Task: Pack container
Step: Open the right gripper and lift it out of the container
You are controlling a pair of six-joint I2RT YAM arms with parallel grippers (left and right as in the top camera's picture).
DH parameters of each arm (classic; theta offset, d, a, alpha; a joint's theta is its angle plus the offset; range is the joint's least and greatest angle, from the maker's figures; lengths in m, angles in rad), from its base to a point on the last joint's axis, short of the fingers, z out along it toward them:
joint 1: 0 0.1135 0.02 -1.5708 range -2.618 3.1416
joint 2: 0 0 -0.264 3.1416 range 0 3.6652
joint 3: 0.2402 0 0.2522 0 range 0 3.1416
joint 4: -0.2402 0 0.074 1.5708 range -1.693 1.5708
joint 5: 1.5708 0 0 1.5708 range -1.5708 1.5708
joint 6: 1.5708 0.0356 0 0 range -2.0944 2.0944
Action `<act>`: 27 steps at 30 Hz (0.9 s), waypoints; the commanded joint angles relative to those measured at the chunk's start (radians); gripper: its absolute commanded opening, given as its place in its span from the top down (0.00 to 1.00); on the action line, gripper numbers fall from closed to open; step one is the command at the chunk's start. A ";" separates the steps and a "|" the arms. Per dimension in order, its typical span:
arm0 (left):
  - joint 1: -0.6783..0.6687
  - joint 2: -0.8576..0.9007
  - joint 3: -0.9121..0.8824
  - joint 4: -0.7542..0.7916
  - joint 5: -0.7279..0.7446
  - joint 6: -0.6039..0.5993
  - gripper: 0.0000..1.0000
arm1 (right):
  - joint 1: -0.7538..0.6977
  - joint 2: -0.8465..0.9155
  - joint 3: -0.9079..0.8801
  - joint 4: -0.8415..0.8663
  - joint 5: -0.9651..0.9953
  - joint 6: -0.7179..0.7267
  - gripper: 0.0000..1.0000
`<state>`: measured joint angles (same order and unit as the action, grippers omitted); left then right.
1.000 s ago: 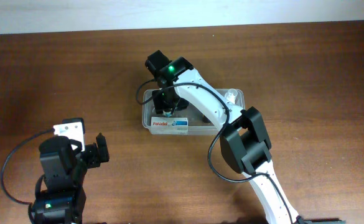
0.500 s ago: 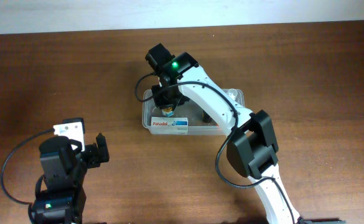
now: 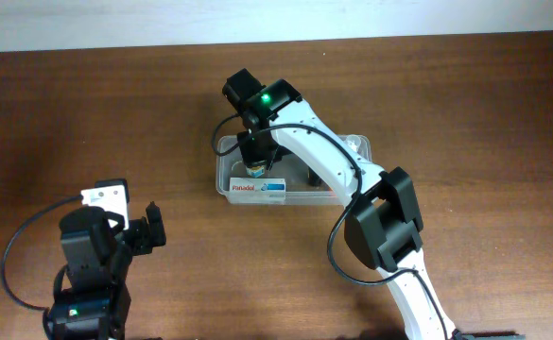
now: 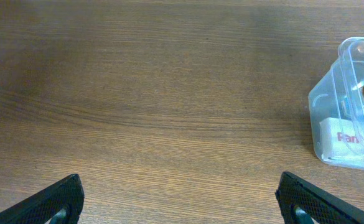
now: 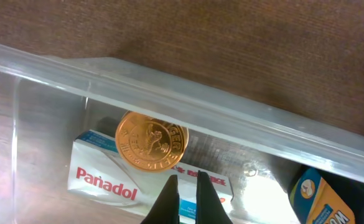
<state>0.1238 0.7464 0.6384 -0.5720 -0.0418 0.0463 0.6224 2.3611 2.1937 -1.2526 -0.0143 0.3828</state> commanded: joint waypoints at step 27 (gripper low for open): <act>-0.002 0.001 -0.001 0.003 -0.007 0.019 0.01 | -0.001 -0.014 0.016 -0.020 0.033 0.112 0.95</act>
<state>0.1238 0.7464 0.6384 -0.5720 -0.0418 0.0460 0.6224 2.3611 2.1937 -1.2690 0.0002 0.4889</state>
